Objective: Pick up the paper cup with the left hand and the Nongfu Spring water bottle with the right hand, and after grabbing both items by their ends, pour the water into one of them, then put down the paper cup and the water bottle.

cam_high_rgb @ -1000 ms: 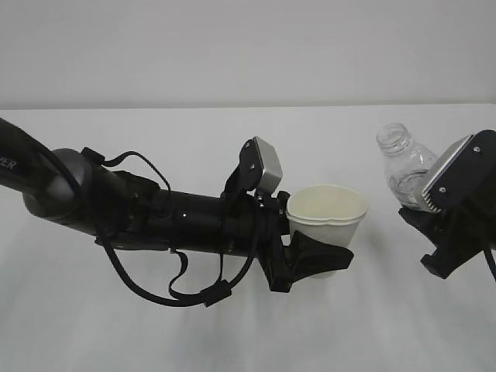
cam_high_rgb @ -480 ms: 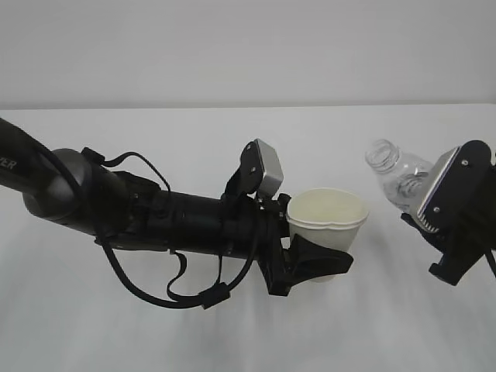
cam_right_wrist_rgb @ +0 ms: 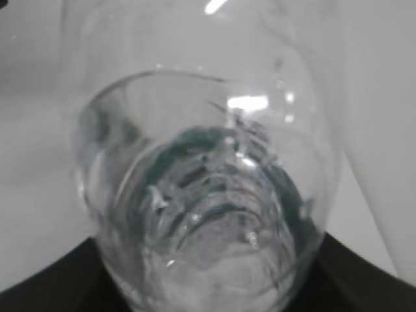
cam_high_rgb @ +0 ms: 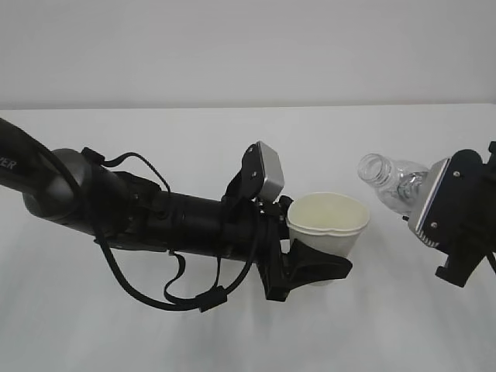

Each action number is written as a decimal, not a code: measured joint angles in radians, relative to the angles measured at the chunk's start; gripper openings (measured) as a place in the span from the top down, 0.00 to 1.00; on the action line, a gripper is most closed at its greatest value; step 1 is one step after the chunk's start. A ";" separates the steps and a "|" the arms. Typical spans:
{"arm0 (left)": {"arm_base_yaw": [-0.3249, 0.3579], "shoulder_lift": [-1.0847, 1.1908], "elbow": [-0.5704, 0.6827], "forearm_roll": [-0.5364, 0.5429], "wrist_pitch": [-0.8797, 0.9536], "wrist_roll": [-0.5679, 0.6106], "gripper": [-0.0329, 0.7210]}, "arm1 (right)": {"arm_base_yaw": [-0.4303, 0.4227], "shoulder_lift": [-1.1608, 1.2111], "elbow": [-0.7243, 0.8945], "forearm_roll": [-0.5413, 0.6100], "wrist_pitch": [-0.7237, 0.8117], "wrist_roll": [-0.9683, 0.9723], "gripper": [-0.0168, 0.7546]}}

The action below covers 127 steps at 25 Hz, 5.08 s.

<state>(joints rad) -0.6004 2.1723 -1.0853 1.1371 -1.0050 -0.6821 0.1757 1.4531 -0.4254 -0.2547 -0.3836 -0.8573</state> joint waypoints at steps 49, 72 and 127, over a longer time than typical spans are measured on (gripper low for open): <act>-0.040 0.000 -0.002 -0.022 0.053 0.025 0.35 | 0.000 0.000 0.000 0.046 -0.142 -0.445 0.40; -0.040 0.000 -0.002 -0.018 0.053 0.023 0.35 | 0.000 0.000 0.000 0.086 -0.217 -0.555 0.40; -0.040 0.000 -0.002 -0.018 0.053 0.023 0.35 | 0.000 0.000 0.000 0.087 -0.250 -0.732 0.40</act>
<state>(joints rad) -0.6405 2.1723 -1.0876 1.1193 -0.9523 -0.6593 0.1757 1.4531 -0.4254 -0.1680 -0.6339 -1.5897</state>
